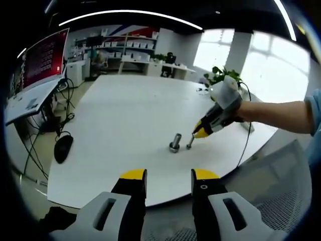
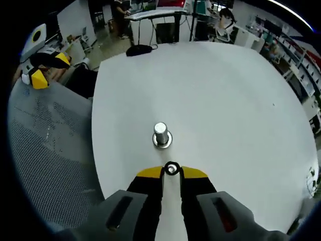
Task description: Place the washer onto the threaded stud by aligning its center hole with the stud, sliding it down to the base, and recovering from edge contact or off-axis alignment until the washer reaches the visible bottom stop.
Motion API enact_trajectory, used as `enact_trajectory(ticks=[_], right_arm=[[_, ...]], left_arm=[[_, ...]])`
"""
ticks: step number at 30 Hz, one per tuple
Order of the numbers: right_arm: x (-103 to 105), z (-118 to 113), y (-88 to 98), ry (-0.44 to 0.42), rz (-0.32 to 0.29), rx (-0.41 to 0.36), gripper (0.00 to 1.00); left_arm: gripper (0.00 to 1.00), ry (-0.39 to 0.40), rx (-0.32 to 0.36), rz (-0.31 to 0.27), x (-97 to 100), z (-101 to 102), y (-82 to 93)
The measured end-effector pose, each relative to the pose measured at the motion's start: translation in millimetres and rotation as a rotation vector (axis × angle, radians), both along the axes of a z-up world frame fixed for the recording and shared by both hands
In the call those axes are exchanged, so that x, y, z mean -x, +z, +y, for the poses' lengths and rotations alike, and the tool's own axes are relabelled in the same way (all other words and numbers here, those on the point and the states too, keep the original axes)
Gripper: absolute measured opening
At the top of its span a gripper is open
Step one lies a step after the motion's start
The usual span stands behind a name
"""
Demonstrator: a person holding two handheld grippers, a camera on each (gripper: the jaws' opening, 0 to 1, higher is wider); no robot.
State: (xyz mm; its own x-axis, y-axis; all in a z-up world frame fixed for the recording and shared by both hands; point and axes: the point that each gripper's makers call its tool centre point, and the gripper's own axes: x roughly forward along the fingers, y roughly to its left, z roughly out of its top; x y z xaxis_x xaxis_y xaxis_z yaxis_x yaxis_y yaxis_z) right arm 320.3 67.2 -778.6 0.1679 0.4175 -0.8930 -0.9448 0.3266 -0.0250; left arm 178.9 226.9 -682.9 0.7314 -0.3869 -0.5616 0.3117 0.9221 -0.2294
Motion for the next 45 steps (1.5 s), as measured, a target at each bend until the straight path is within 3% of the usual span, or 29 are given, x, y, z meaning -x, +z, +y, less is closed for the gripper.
enact_trajectory(ticks=[11,20,29,42,45], right_arm=[[4.6,3.3,3.1,0.045,0.019,0.039,0.13],[4.9,-3.0,-0.9,0.091,0.008,0.113,0.13],[4.7,-0.9,-16.4,0.105,0.022,0.157,0.13],[8.6,-3.8,-55.0,0.116,0.055,0.230,0.13],[10.6,-1.9,-53.6,0.124,0.057,0.231,0.13]], left_arm=[[0.33,0.001,0.002,-0.002,-0.4,-0.1,0.5],[0.33,-0.004,0.000,0.000,-0.1,-0.6,-0.1],[0.33,-0.005,0.000,0.003,0.2,-0.8,-0.8],[0.33,-0.007,-0.002,0.008,0.6,-0.9,-1.7],[0.33,-0.007,-0.002,0.010,0.8,-0.8,-2.0]])
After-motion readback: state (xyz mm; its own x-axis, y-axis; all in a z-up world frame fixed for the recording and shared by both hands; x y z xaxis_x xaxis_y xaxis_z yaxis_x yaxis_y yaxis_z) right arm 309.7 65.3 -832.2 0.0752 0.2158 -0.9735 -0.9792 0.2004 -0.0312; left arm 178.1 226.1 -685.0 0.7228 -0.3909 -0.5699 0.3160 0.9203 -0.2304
